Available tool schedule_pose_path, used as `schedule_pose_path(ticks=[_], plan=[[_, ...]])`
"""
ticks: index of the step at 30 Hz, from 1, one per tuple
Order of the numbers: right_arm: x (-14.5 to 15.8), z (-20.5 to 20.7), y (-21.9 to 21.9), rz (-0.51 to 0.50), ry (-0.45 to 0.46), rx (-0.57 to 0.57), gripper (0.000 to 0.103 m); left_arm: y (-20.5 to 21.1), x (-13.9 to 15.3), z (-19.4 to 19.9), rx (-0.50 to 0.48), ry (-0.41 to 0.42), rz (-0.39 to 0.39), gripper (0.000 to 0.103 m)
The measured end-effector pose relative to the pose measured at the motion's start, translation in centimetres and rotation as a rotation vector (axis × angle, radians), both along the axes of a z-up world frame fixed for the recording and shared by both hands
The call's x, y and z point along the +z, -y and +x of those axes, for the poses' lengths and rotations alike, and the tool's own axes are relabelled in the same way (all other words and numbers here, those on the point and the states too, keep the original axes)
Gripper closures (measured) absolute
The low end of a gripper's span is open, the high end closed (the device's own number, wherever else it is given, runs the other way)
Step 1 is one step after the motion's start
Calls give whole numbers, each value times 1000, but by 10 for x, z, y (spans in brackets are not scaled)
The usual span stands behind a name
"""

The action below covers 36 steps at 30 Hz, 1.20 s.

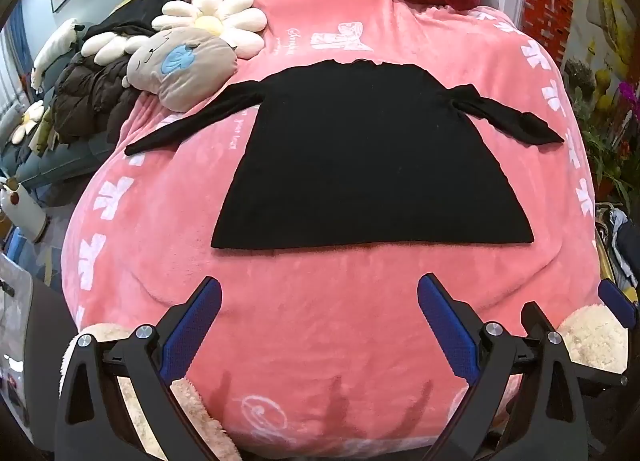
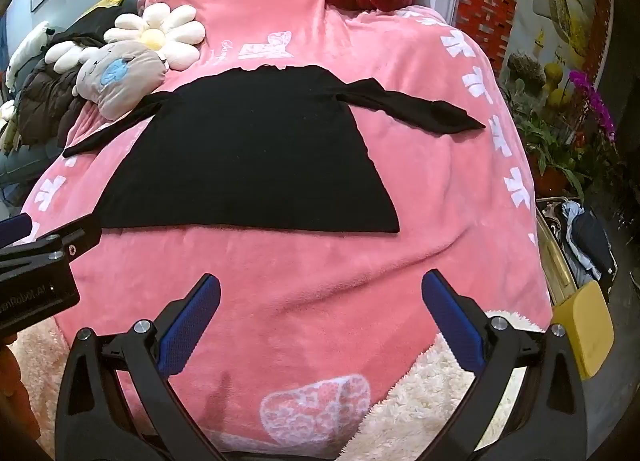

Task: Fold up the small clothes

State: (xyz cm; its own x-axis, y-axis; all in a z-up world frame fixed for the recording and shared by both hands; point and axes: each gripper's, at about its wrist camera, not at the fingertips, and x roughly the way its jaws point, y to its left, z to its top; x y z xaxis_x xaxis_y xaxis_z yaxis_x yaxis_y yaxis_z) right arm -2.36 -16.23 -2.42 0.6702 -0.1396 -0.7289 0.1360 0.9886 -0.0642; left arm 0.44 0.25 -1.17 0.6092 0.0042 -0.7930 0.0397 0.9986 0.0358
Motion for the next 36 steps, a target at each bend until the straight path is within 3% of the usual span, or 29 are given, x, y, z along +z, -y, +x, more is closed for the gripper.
schedule_pose_path(ticks=[36], plan=[[-13, 0, -2, 8, -27, 7, 5, -2, -13, -3, 4, -7, 17, 7]])
